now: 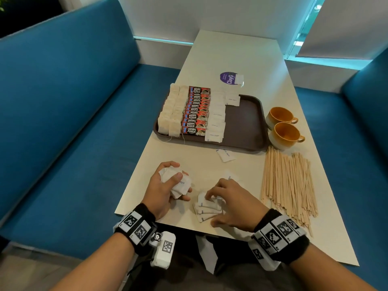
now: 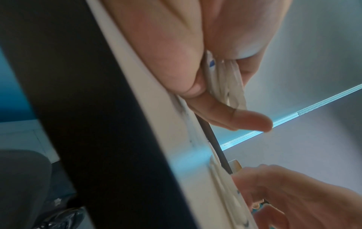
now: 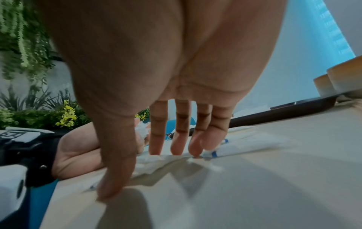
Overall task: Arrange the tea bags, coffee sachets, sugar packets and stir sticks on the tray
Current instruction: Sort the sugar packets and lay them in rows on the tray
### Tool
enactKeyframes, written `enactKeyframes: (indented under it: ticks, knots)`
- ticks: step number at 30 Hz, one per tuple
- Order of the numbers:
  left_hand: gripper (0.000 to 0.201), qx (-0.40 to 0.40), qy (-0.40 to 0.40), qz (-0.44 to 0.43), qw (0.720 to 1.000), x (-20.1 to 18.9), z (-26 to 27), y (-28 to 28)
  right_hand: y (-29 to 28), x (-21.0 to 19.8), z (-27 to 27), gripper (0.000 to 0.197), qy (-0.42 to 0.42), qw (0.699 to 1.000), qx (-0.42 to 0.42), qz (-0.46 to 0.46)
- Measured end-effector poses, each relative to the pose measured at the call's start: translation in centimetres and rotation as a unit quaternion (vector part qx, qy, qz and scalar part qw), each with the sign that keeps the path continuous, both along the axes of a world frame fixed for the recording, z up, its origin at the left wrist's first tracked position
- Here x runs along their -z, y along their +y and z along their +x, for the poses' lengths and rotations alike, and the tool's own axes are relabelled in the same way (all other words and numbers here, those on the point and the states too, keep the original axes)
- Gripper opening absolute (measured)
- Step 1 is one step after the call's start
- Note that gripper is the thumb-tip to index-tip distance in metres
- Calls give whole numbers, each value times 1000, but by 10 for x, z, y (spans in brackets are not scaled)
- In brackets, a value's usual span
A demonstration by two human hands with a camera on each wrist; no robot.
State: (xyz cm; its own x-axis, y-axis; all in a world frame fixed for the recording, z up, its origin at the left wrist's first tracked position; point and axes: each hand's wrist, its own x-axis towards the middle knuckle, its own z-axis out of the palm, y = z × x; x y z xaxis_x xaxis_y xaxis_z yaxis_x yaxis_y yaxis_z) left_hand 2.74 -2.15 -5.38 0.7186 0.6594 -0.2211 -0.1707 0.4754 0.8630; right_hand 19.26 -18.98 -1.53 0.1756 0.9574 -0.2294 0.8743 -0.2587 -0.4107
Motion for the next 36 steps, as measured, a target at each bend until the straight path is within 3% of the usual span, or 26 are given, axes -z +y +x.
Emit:
enactKeyframes:
  ticks: [6, 12, 18, 21, 26, 32, 34, 36]
  knots:
    - [31, 2, 3, -9, 1000, 0, -1, 1, 5, 2, -4, 37, -28, 999, -13, 27]
    - [39, 2, -2, -22, 1000, -2, -1, 2, 11, 2, -6, 27, -13, 997, 24, 67]
    - [42, -3, -8, -45, 999, -1, 0, 2, 18, -11, 4, 10, 80, 967, 197, 139]
    - [35, -4, 4, -48, 999, -5, 1, 1, 35, -23, -1, 11, 115, 948, 225, 193]
    - [55, -13, 19, -48, 999, -8, 2, -2, 69, -29, -24, 16, 77, 962, 136, 224]
    - [101, -7, -7, -57, 998, -2, -2, 2, 81, -19, -48, 22, 58, 980, 43, 186]
    - [96, 11, 5, -39, 999, -6, -2, 2, 75, -14, -53, 22, 91, 975, 28, 203]
    - [74, 10, -3, -33, 999, -9, -2, 2, 70, -11, -55, 18, 114, 971, 28, 209]
